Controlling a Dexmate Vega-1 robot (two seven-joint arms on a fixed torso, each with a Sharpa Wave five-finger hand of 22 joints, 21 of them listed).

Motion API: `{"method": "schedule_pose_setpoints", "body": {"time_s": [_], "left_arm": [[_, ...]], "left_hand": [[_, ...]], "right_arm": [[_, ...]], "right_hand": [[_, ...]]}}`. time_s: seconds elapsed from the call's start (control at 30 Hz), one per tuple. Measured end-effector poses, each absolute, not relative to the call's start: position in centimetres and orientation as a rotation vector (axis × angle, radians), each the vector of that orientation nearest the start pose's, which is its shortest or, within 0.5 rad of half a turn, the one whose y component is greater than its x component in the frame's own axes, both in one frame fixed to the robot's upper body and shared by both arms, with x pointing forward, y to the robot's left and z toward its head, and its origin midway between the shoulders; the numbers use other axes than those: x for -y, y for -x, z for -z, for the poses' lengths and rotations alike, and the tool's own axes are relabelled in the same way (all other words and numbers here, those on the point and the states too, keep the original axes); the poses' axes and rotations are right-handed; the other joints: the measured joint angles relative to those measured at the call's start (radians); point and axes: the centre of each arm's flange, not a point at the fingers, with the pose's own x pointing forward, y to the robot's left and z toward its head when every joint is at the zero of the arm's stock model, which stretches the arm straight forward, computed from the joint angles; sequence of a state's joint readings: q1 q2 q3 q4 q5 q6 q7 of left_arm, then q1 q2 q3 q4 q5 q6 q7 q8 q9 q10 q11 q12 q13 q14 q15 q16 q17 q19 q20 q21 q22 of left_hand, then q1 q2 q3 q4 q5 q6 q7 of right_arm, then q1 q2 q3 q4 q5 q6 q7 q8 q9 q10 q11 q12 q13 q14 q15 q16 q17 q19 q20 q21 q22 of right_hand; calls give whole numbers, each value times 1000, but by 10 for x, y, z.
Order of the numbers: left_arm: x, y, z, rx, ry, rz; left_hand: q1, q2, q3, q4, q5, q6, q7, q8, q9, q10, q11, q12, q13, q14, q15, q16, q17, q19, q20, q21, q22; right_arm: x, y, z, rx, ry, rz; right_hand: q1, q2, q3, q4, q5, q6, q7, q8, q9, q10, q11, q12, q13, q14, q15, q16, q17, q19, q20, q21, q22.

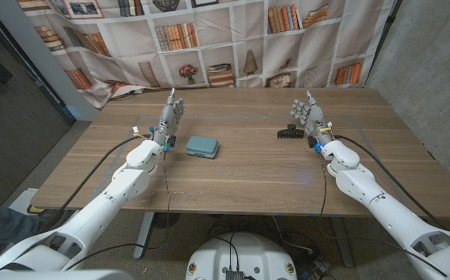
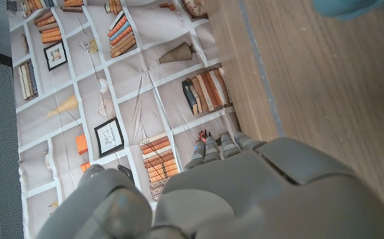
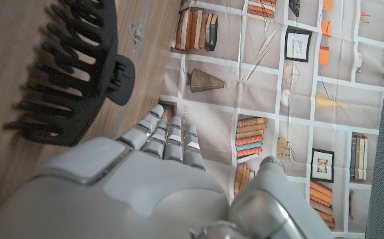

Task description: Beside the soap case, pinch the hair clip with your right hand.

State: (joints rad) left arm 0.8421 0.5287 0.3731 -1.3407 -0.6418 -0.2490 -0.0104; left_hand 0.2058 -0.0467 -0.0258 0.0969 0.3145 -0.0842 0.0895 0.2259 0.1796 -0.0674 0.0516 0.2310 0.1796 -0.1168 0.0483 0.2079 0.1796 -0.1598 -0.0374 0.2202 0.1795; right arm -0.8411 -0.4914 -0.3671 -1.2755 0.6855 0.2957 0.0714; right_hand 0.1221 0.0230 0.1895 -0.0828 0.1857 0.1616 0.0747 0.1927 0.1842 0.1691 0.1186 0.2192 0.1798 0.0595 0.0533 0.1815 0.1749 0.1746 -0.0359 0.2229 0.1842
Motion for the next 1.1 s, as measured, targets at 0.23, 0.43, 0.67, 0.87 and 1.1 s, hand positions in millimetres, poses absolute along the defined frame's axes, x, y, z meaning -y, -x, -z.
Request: {"method": "schedule_pose_setpoints", "body": {"time_s": [0.23,0.43,0.67,0.87,1.1], "left_arm": [[-286,-647,20,570,7,210],[-286,-644,19,571,-1,223],[-284,-641,16,580,-25,253],[-280,-638,12,600,-60,293],[-275,-636,10,622,-91,330]], "left_hand": [[20,20,4,4,0,18,3,4,0,12,0,0,0,12,4,0,0,0,0,0,0],[30,30,10,-2,0,21,1,4,0,14,-1,0,0,16,-1,0,0,4,4,0,0],[38,38,17,0,-4,29,3,4,0,17,-5,0,0,17,-2,0,0,4,4,0,0],[47,48,21,-5,-4,29,3,4,0,17,-5,0,0,17,-2,0,0,4,4,0,0],[54,54,24,-7,-9,29,3,4,0,17,-5,0,0,25,-2,0,0,8,8,0,0]], "right_arm": [[283,-652,36,613,-106,-252],[280,-647,34,642,-95,-254],[280,-639,30,680,-56,-243],[281,-631,23,723,22,-224],[284,-623,17,753,99,-198]], "right_hand": [[12,4,4,-4,0,13,-13,4,0,21,-11,8,0,16,-5,4,0,13,-2,0,0],[18,10,8,-8,0,25,-15,4,0,31,-12,8,0,23,-12,4,0,22,-3,7,0],[33,14,15,-15,0,31,-21,4,0,37,-16,8,0,28,-18,4,0,23,-2,8,0],[49,22,22,-22,0,37,-26,4,0,45,-31,8,0,34,-23,4,0,38,-2,8,-1],[71,27,33,-33,0,48,-38,11,0,60,-46,8,0,41,-30,4,0,41,-5,8,-3]]}}
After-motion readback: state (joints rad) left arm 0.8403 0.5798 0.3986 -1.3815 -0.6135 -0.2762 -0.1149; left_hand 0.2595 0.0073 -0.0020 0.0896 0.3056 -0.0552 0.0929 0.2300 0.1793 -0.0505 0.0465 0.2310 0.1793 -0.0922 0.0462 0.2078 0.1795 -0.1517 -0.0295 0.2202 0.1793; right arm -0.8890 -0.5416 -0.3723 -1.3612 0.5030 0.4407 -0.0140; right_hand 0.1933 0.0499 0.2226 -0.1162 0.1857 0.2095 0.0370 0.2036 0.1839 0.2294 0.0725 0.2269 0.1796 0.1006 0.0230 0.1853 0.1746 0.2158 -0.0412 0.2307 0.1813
